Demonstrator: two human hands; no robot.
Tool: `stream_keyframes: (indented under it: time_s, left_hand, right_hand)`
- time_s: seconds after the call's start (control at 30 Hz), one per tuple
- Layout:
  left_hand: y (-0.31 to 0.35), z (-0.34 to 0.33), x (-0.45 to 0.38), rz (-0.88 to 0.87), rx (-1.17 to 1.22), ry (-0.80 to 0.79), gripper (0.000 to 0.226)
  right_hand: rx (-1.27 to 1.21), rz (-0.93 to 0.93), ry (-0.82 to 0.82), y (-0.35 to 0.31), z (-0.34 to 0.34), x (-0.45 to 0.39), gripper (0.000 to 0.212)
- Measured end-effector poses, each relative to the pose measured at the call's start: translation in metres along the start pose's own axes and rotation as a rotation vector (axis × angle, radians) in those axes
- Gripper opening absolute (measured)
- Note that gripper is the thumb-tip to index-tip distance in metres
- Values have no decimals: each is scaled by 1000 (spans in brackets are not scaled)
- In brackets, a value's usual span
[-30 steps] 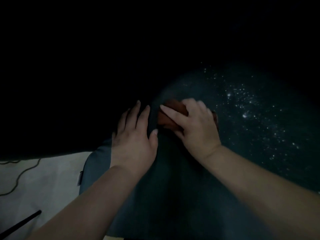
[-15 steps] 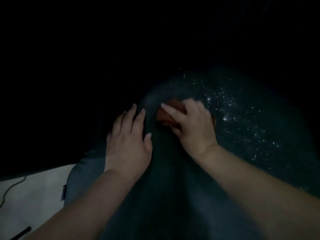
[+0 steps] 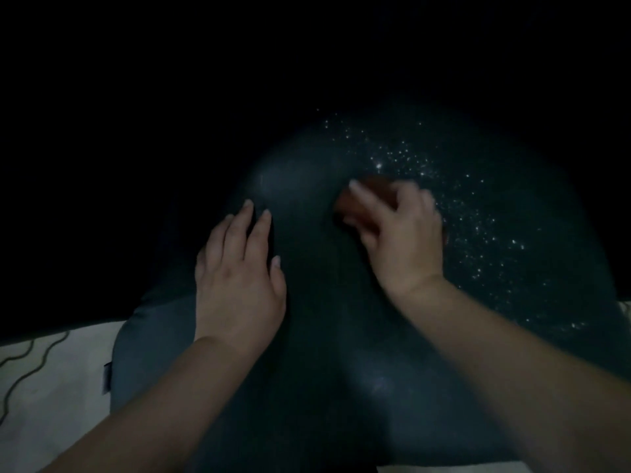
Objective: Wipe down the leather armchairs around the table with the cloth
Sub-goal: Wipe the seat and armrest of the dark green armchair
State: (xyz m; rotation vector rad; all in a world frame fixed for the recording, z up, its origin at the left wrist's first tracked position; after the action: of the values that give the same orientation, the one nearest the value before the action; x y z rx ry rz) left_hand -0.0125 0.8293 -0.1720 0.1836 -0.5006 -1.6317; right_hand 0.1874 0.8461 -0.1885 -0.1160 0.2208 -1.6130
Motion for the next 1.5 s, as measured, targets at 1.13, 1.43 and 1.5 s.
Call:
stream_keyframes:
  time_s: [1.13, 1.43, 1.5]
  left_hand:
    - [5, 4, -48, 4, 28, -29, 57]
    - [7, 2, -48, 4, 28, -12, 56]
    - [7, 3, -48, 11, 22, -25, 56]
  right_hand:
    - [-239, 18, 65, -4, 5, -22, 64]
    - [-118, -39, 28, -7, -2, -42, 52]
    - [-115, 43, 4, -3, -1, -30, 52]
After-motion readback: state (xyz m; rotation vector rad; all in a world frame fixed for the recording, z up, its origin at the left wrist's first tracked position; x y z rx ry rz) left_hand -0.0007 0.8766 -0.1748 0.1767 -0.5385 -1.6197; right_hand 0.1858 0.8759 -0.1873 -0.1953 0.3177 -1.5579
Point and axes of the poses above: each hand's wrist, its own x-axis away from the middle knuckle, its own z-axis out of the back of the hand, y = z × x, the point moved 4 cm from there along -x, towards the middle knuckle, and after that the axes turned 6 degrees about x, right-handed, at the moved point
